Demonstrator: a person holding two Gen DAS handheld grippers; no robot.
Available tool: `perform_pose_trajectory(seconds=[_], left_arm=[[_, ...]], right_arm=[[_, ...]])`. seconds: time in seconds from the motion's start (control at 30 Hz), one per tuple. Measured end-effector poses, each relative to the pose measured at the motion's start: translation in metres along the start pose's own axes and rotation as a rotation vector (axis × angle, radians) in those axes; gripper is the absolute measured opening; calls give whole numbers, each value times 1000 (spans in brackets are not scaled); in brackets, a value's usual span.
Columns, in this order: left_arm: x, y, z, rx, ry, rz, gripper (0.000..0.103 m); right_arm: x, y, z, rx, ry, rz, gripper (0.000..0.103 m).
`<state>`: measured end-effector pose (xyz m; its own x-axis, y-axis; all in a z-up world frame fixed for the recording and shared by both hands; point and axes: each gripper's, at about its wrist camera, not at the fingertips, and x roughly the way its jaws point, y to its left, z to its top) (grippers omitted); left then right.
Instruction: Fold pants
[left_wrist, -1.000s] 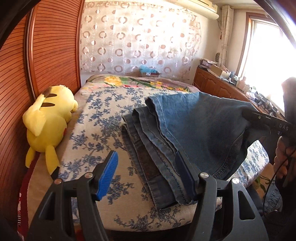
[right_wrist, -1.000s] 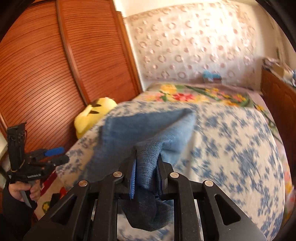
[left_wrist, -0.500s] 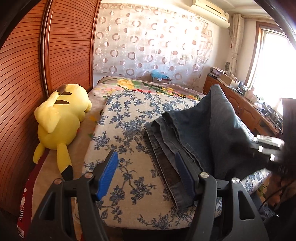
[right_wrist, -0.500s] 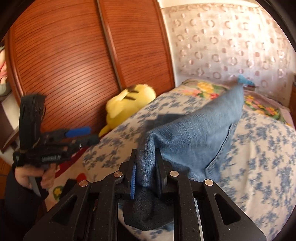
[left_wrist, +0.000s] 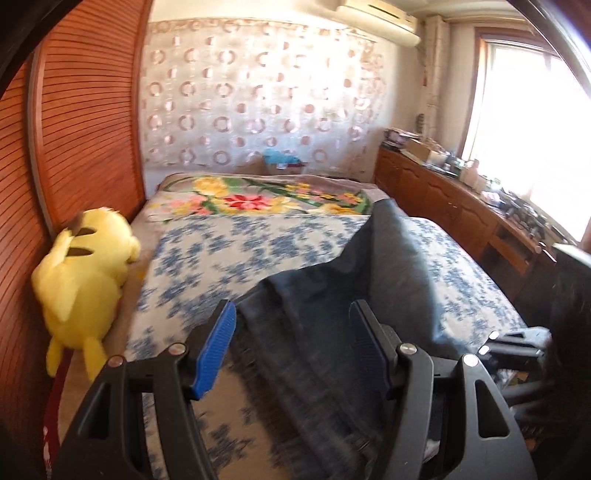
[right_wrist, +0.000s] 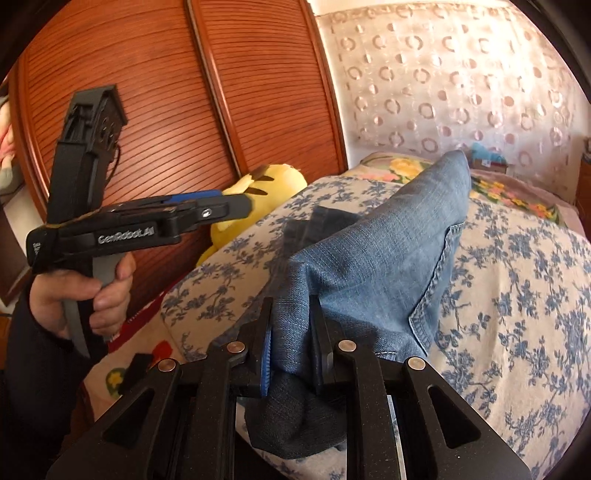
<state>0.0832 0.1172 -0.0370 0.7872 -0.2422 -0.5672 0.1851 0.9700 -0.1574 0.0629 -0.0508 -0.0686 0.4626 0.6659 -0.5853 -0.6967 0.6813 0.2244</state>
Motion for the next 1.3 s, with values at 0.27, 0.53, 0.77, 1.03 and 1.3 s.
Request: perform_pose_trajectory(seconds=[0.27,0.53,0.77,1.03,1.3], left_arm=[[26,-35,37,70,23,-56,64],[60,-64,78,173,92,-88,64],[96,-83,90,217,207,-136,64],[123,-92,79,239,297,-120,8],[77,-57,79,198,195,-79,3]], right_arm=[[-2,-9,-5,16,1,8,14],[6,-2,-11,-14,17,17,14],[14,3,-14,-36,32,15,14],[14,4,-15,-44,32,9,14],[-23,-9,-10,0,-1,26,27]])
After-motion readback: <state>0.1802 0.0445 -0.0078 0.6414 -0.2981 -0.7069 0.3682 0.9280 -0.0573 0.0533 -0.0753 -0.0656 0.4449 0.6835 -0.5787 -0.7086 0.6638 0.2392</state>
